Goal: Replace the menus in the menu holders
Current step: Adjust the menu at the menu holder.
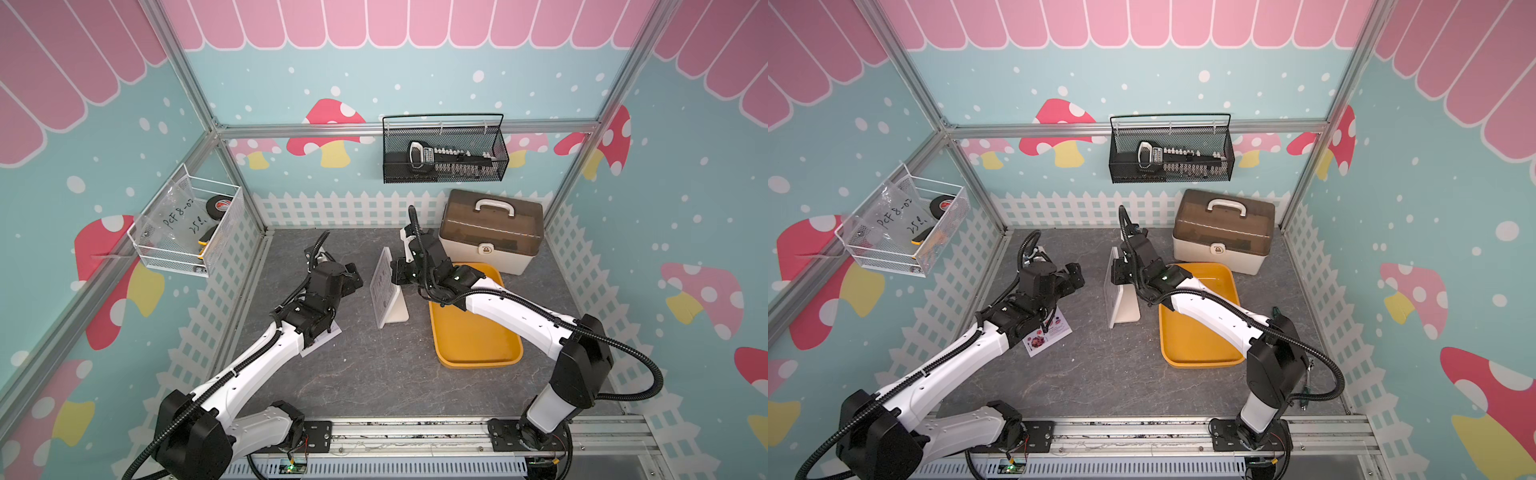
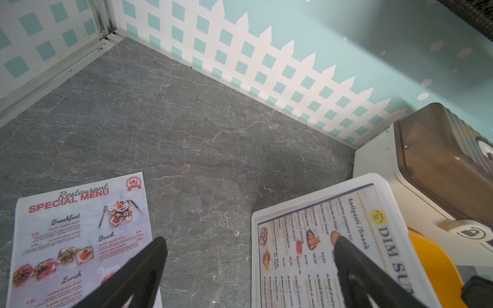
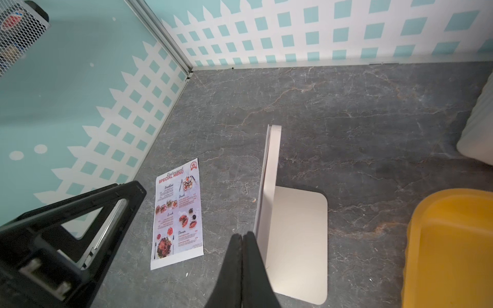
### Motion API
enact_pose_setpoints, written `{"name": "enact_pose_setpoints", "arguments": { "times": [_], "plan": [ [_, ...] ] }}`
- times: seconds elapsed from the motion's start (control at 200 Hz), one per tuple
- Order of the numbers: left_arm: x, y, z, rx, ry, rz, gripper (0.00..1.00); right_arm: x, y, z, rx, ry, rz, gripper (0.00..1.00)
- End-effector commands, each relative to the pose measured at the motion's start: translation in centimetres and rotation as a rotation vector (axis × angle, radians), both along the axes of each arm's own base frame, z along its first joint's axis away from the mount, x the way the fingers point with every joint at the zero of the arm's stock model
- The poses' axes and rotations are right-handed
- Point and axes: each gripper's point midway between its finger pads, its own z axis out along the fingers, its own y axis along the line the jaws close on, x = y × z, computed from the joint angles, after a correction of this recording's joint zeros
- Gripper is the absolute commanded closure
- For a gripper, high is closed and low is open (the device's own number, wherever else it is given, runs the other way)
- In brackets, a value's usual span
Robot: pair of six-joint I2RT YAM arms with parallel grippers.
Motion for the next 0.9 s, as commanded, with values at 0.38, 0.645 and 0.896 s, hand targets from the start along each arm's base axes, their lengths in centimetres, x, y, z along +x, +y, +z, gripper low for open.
{"name": "enact_pose_setpoints", "arguments": {
  "times": [0.38, 0.645, 0.896],
  "plan": [
    [-0.1, 0.5, 1.3, 0.005, -0.027, 0.019, 0.02, -1.6, -1.0, -0.2, 0.04, 0.051, -0.008, 1.0],
    [-0.2, 0.5, 1.3, 0.003, -0.027, 0.018, 0.02, -2.1, -1.0, 0.4, 0.056, 0.051, 0.004, 0.99],
    [-0.5, 0.8, 1.3, 0.007, -0.03, 0.027, 0.02, -2.7, -1.2, -1.0, 0.054, 0.089, 0.009, 1.0]
  ]
}}
